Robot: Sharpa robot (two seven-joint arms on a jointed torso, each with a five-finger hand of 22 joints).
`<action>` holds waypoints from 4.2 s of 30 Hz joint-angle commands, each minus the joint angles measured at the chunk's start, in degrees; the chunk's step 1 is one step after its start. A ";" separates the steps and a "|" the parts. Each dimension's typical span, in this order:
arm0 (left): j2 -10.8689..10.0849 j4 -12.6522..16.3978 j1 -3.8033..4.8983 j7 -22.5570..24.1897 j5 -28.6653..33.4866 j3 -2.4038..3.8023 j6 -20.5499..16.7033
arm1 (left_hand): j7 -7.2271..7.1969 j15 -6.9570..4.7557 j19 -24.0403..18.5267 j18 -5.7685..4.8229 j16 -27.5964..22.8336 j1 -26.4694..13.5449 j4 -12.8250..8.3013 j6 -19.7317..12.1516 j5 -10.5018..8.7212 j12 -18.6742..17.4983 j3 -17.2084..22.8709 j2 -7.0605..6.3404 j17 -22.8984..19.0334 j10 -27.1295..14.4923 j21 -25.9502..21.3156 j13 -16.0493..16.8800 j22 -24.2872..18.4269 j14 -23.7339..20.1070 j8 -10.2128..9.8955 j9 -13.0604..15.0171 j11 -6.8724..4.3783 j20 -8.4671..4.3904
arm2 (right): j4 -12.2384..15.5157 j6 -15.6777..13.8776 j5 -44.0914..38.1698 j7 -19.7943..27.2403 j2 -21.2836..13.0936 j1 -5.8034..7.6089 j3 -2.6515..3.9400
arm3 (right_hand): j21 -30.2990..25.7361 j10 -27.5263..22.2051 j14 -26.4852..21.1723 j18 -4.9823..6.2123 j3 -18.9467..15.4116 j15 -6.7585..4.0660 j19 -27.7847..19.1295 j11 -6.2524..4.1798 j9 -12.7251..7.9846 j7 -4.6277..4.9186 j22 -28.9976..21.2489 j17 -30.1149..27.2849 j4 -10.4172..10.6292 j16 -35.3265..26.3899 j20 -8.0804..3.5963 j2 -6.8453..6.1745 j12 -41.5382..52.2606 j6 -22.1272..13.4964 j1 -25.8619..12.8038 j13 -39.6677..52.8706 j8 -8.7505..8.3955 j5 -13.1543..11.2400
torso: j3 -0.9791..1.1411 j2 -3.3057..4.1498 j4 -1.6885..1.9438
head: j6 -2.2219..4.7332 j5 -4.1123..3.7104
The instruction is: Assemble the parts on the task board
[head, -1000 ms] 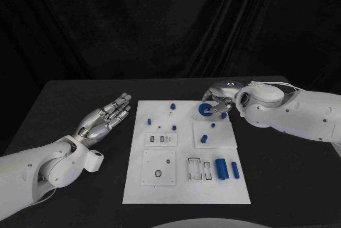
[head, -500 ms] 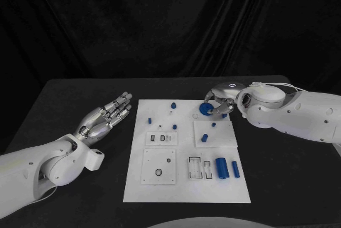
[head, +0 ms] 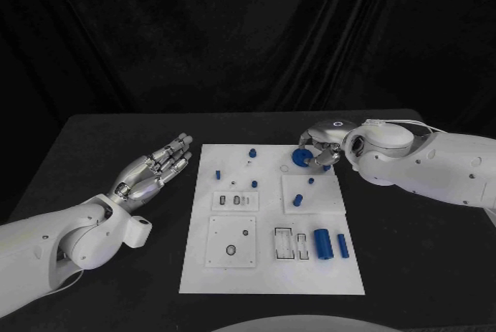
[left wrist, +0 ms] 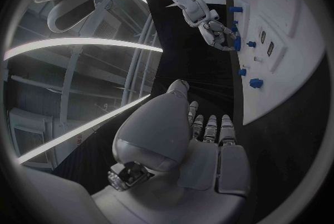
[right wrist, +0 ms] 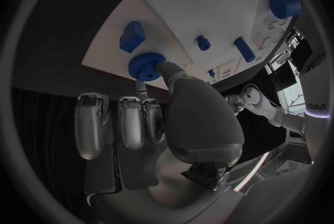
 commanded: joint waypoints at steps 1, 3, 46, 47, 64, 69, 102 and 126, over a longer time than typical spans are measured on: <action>0.13 -0.04 0.02 5.94 -0.20 0.05 1.01 | 0.04 0.22 0.04 0.62 -0.21 0.53 -0.05 -0.38 -0.18 -0.38 0.39 -0.01 -0.05 0.02 -0.19 -0.10 -0.08 0.08 0.03 -0.03 0.38 0.41 | -0.09 -0.17 -0.48 -0.20 -0.08 -0.54 -0.31 | -0.38 5.85 5.02 -0.57 0.94 0.22 2.48 0.10 3.18 -0.33 10.60 11.15 -1.29 -0.20 0.31 0.29 0.14 -0.44 0.13 15.09 3.64 1.45 | 0.03 -0.01 0.04 | -0.01 -0.04; 0.15 -0.08 0.02 5.92 -0.20 0.05 1.06 | 0.04 0.22 0.04 0.62 -0.21 0.53 -0.05 -0.38 -0.18 -0.38 0.39 -0.01 -0.05 0.02 -0.19 -0.10 -0.08 0.08 0.03 -0.03 0.38 0.41 | -0.03 -1.04 -0.48 0.36 -0.04 -0.55 -0.31 | -0.38 5.85 5.02 -0.58 1.54 0.15 2.52 0.00 5.51 -0.54 10.68 11.17 -1.99 -0.20 0.26 0.57 0.14 -0.43 0.00 15.09 6.50 0.86 | 0.04 0.01 0.03 | 0.03 -0.02; 1.47 -1.06 0.00 5.52 -0.20 0.05 2.00 | 0.14 1.07 0.04 0.76 -0.21 0.92 -0.34 -0.61 -0.06 -0.38 1.02 0.15 -0.05 0.02 -0.19 -0.10 -0.08 0.08 0.02 -0.04 0.47 1.38 | -3.88 -1.20 1.94 6.69 15.36 1.34 -0.28 | 0.03 5.85 4.97 -0.77 3.69 0.95 2.97 1.09 6.38 -0.36 11.32 10.78 -2.15 -0.40 0.92 0.76 0.14 2.40 -1.83 15.09 6.59 -1.10 | -0.04 0.15 0.21 | -0.22 -0.14; 1.47 -1.06 0.00 5.51 -0.20 0.05 2.01 | 0.14 1.07 0.04 0.76 -0.21 0.92 -0.34 -0.61 -0.06 -0.38 1.02 0.15 -0.05 0.02 -0.19 -0.10 -0.08 0.08 0.02 -0.04 0.47 1.38 | -3.97 -1.06 1.94 6.68 15.43 1.29 -0.28 | 0.04 5.85 4.97 -0.78 3.71 0.96 2.98 1.09 6.34 -0.34 11.33 10.80 -2.16 -0.39 0.93 0.75 0.14 2.40 -1.83 15.09 6.53 -1.10 | -0.03 0.15 0.20 | -0.29 -0.10; 1.41 -1.03 -0.01 5.30 -0.20 0.05 2.19 | 0.15 1.11 0.04 0.77 -0.21 0.97 -0.40 -0.61 -0.07 -0.38 1.09 0.15 -0.05 0.02 -0.19 -0.10 -0.08 0.08 0.02 -0.04 0.48 1.43 | -4.70 1.42 1.94 5.71 15.77 0.84 -0.28 | -0.23 5.85 4.87 -0.70 5.24 1.29 2.85 1.40 1.61 0.95 11.30 10.42 -2.65 -0.60 1.37 0.03 0.14 -0.69 -2.52 15.09 -2.39 -2.38 | 0.02 0.02 -0.02 | -0.77 0.01; 1.41 -1.04 -0.01 5.24 -0.20 0.05 2.25 | 0.19 1.15 0.04 0.79 -0.21 1.04 -0.47 -0.57 -0.05 -0.38 1.18 0.16 -0.05 0.02 -0.19 -0.10 -0.08 0.08 0.03 -0.03 0.52 1.49 | -4.70 1.92 1.94 5.84 15.82 0.81 -0.28 | -0.41 5.85 4.75 -0.67 5.63 1.01 2.79 1.04 -2.38 0.80 11.28 9.88 -3.17 -0.91 1.13 -0.08 0.14 -2.88 -2.59 15.09 -8.08 -2.70 | 0.02 0.01 -0.02 | -0.88 0.03; 0.63 -0.97 -0.01 4.84 -0.20 0.04 1.99 | 0.43 1.20 0.04 0.87 -0.21 1.17 -0.62 -0.45 -0.06 -0.38 1.42 0.16 -0.05 0.02 -0.19 -0.10 -0.08 0.08 0.06 -0.01 0.80 1.64 | 8.09 -7.99 5.01 5.23 -1.30 7.20 -0.29 | -0.34 5.85 4.73 -0.81 0.99 -0.60 3.25 -0.80 -8.26 -1.28 11.84 9.18 -0.93 -1.36 -0.42 1.32 0.14 3.84 -4.34 15.09 -12.03 -21.29 | 0.00 -0.10 -0.10 | -0.22 -0.33; 1.12 -1.41 -0.20 4.90 -0.20 0.03 2.50 | 0.49 1.25 0.04 0.91 -0.21 1.22 -0.71 -0.55 -0.03 -0.38 1.53 0.13 -0.05 0.02 -0.19 -0.10 -0.08 0.08 0.05 -0.02 0.88 1.72 | 6.48 -12.71 3.77 7.69 -11.82 -0.90 -0.36 | -0.04 5.85 4.73 -0.91 -3.74 -1.08 3.50 -1.38 -8.57 -2.01 12.30 9.10 5.51 -1.30 -0.83 -1.44 0.14 4.01 -2.69 15.09 -13.31 -27.32 | -0.02 -0.27 -0.21 | -0.77 0.04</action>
